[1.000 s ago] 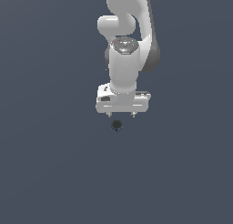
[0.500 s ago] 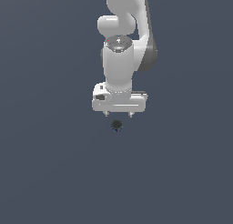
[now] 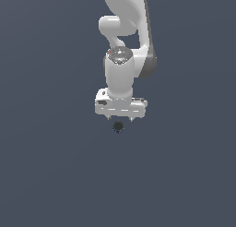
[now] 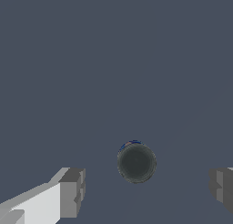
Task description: Pick up the object and move it to a goal position.
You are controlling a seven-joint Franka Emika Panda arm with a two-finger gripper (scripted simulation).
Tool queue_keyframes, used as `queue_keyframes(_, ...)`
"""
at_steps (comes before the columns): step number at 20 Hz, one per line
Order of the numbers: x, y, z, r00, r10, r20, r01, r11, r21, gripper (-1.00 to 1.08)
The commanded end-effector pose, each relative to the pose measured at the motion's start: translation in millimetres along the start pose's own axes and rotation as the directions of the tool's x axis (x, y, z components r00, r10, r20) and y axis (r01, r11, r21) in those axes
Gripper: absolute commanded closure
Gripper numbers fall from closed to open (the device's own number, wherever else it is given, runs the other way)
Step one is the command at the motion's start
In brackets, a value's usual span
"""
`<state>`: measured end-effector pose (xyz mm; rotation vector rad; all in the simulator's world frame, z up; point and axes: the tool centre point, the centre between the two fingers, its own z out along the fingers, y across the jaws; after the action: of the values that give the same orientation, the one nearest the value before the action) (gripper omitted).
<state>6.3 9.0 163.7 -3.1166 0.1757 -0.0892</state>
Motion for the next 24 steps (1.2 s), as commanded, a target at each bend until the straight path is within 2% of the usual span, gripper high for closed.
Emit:
queue_keyframes(1, -6.4, 1.6, 16.2, 0.999, 0.037, 0.01, -0.037, 0.999, -0.003, -0.92)
queue_keyframes(11, -39.7, 11.4, 83.3, 0.978, 0.204, 0.043, -0.203, 0.979, -0.027, -0.92)
queue_keyframes(24, -48.2, 13.9, 104.2, 0.97, 0.236, 0.05, -0.235, 0.971, -0.034, -0.92)
